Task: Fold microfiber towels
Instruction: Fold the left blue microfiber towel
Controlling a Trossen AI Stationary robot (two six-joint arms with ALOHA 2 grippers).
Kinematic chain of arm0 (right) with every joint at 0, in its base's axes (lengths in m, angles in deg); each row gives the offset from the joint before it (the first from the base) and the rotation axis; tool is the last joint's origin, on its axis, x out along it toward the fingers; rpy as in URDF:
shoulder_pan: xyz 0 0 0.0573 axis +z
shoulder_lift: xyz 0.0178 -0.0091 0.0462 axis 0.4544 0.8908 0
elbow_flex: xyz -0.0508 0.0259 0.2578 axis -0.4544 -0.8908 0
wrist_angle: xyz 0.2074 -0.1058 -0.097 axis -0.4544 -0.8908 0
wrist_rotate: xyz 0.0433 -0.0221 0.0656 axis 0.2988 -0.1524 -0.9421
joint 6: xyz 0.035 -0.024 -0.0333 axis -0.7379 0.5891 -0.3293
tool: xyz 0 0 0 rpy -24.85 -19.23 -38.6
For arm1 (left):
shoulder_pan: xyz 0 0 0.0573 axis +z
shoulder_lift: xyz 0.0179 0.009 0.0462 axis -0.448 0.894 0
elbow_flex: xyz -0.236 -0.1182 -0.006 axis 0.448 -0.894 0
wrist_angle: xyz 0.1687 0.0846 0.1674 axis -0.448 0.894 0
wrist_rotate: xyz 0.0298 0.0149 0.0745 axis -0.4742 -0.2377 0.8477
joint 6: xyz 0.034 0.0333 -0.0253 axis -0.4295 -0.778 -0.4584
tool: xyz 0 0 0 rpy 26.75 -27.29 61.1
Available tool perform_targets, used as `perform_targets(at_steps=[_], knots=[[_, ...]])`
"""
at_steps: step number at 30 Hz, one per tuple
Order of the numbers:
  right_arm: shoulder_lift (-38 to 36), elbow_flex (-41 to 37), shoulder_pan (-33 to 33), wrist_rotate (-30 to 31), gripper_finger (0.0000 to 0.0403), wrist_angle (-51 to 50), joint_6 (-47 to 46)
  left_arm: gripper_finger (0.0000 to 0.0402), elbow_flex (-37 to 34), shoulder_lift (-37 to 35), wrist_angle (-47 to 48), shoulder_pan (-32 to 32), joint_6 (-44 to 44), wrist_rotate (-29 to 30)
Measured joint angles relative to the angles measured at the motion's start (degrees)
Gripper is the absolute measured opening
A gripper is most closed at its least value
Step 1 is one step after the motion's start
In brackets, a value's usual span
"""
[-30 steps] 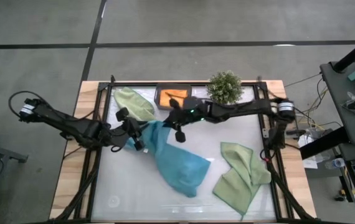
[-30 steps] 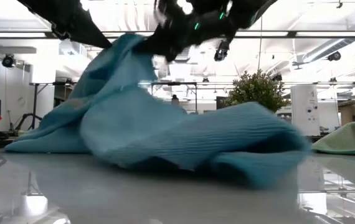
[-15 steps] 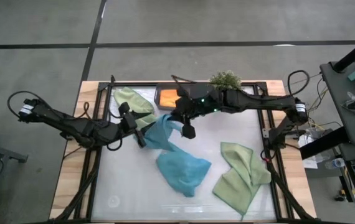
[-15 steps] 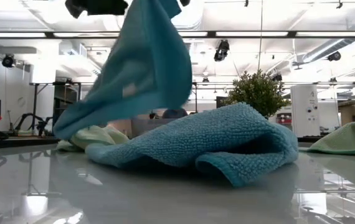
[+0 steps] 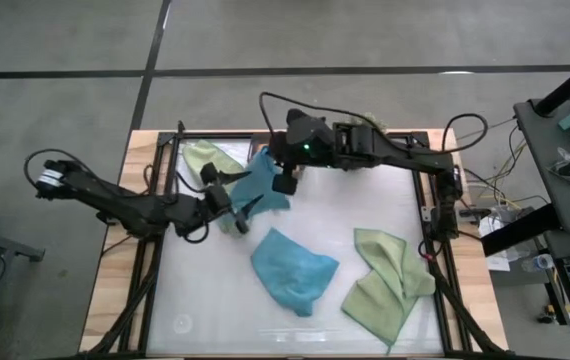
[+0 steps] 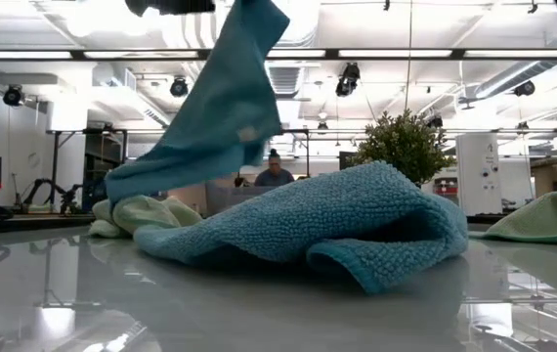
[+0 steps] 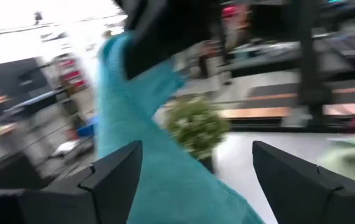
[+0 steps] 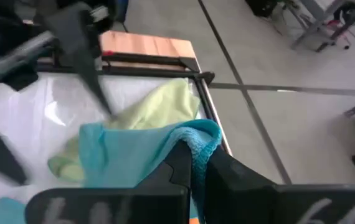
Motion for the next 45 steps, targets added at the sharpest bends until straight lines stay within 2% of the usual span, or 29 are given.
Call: perform_targets(at_steps=[3, 7, 11, 16, 20, 23, 25, 31, 33, 35, 37, 39, 45], knots=[[1.6, 3.3, 0.0, 0.0, 0.0008, -1.4, 0.0, 0.0288, -0.1, 3.7, -4.0, 1.8, 0.4, 7.1], [2.2, 5.0, -0.2, 0.0, 0.0008, -1.3, 0.0, 0.0288, 0.1, 10.7, -14.1, 3.9, 0.4, 9.5], [1.9, 5.0, -0.3, 0.0, 0.0008, -1.7, -0.7, 0.0288, 0.8, 17.0, -22.7, 5.5, -0.9, 15.4], [0.7, 5.0, -0.3, 0.0, 0.0008, -4.3, -0.6, 0.0288, 1.2, 20.5, -23.6, 7.1, -6.2, 20.7], [-1.2, 6.0, -0.3, -0.5, 0.0008, -10.0, -1.6, 0.0286, 1.0, 19.6, -23.2, 7.0, -10.2, 21.6], [-2.8, 6.1, -0.3, -2.2, 0.0008, -14.4, -2.2, 0.0265, 1.1, 17.1, -22.8, 6.3, -13.3, 18.9], [-3.6, 6.1, -0.3, -5.6, 0.0008, -17.3, -2.7, 0.0231, 1.1, 14.7, -21.4, 5.7, -13.5, 16.5], [-4.3, 6.0, -0.3, -18.2, 0.0008, -24.6, -4.5, 0.0069, 1.0, 6.6, -12.0, 5.3, -10.2, 7.4], [-4.3, 6.0, -0.2, -23.2, 0.0008, -26.2, -3.8, 0.002, 0.8, 3.9, -7.8, 5.3, -7.8, 2.5], [-4.3, 5.9, -0.2, -26.5, 0.0008, -27.7, -2.1, 0.0012, 0.7, 1.0, -2.0, 5.3, -4.2, -4.6], [-4.3, 5.6, -0.1, -27.1, 0.0008, -27.5, -1.5, 0.0016, 0.7, -1.2, 2.7, 5.4, 0.1, -9.6], [-4.2, 4.6, -0.1, -27.1, 0.0008, -25.8, -2.4, 0.0018, 0.5, -2.8, 6.7, 5.4, 2.9, -11.7], [-4.1, -0.9, -1.7, -27.1, 0.0008, -18.5, -6.4, 0.0026, -2.2, -2.5, 9.1, 5.4, 8.8, -19.4]])
